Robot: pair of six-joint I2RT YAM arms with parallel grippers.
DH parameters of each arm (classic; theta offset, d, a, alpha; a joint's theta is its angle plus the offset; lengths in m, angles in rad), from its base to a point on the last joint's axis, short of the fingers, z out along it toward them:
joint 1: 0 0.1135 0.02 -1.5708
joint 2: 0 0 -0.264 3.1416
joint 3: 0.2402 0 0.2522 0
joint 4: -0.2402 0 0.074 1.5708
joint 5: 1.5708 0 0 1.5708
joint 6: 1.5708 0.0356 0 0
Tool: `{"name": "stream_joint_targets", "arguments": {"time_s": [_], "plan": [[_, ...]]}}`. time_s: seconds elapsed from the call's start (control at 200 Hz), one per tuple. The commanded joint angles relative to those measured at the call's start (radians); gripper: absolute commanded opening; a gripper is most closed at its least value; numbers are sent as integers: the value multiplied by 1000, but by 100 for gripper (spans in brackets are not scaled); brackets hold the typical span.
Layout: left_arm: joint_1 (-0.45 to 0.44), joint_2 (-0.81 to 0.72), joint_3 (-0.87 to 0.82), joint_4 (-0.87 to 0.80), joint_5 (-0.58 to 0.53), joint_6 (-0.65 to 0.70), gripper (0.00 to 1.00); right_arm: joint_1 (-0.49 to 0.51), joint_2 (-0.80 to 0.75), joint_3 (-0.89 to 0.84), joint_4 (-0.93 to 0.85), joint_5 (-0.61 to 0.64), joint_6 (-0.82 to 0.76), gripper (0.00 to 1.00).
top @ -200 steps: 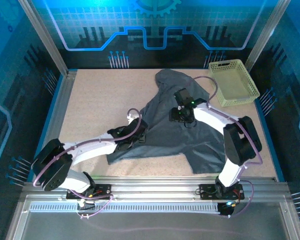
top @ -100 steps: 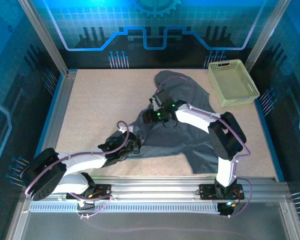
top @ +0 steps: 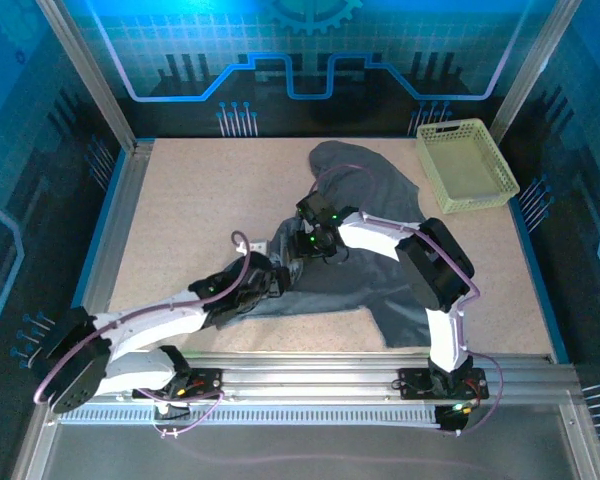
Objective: Fold the inside-out t-shirt
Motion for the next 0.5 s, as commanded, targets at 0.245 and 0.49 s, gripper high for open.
{"name": "stream_joint_targets", "arguments": {"time_s": [0.245, 0.49], "plan": [[-3, 282, 188, -87, 46, 55, 35, -69, -187, -135, 37, 28, 44, 62], [-30, 357, 266, -128, -20, 83, 36, -158, -328, -236, 27, 14, 20, 62]]}}
